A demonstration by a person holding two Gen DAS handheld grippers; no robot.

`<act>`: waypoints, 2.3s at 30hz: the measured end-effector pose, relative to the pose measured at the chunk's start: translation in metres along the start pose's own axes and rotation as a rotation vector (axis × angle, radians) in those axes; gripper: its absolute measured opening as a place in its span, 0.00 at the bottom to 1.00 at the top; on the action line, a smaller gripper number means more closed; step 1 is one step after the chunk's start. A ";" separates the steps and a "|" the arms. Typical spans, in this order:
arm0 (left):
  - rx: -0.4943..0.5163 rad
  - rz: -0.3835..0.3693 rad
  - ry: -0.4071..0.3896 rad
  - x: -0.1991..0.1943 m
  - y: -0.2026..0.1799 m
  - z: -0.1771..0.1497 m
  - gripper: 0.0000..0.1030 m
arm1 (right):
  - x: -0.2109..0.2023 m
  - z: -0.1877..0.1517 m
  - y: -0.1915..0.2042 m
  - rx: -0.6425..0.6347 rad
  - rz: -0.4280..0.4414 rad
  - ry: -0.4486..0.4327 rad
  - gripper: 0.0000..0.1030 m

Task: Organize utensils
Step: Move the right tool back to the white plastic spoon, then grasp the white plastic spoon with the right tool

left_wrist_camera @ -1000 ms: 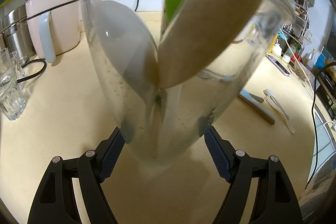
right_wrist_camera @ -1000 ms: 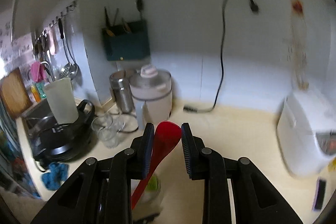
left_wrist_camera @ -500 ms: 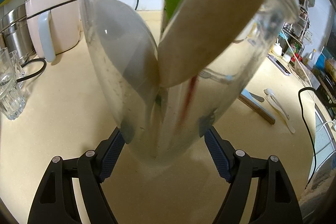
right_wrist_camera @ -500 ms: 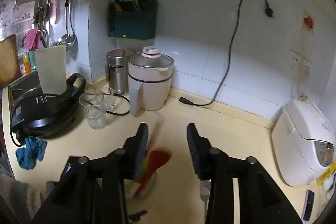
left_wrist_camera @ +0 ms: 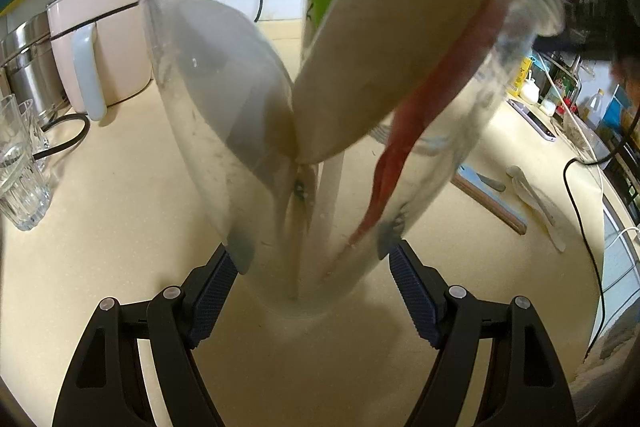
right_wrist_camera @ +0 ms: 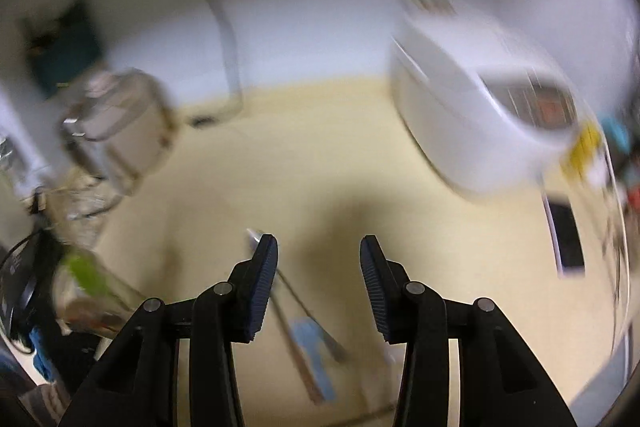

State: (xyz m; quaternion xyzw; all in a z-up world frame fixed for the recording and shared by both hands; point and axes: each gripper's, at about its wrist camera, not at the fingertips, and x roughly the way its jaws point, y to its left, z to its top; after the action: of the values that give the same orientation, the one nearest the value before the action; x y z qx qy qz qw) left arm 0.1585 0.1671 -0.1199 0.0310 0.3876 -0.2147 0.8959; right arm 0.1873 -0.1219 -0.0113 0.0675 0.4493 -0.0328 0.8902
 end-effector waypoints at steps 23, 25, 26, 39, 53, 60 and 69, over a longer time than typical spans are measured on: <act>0.040 0.040 0.013 0.018 -0.029 -0.002 0.78 | 0.060 -0.054 -0.052 0.036 -0.044 0.259 0.42; 0.040 0.040 0.014 0.020 -0.030 -0.001 0.78 | 0.062 -0.055 -0.054 0.032 -0.026 0.274 0.42; 0.040 0.040 0.014 0.020 -0.031 -0.001 0.78 | 0.063 -0.055 -0.054 0.029 -0.006 0.287 0.42; 0.032 0.028 0.013 0.013 -0.018 -0.003 0.78 | 0.070 -0.075 -0.025 -0.179 0.122 0.351 0.37; 0.031 0.027 0.014 0.012 -0.015 -0.004 0.78 | 0.078 -0.077 -0.070 -0.114 0.010 0.327 0.36; 0.031 0.027 0.014 0.012 -0.015 -0.003 0.78 | 0.093 -0.071 -0.057 -0.212 -0.027 0.306 0.36; 0.031 0.027 0.015 0.012 -0.015 -0.003 0.78 | 0.094 -0.068 -0.044 -0.221 -0.006 0.293 0.24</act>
State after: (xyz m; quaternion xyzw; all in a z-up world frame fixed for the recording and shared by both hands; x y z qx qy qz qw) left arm 0.1576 0.1495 -0.1293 0.0519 0.3902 -0.2084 0.8953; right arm 0.1839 -0.1551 -0.1311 -0.0281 0.5752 0.0244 0.8172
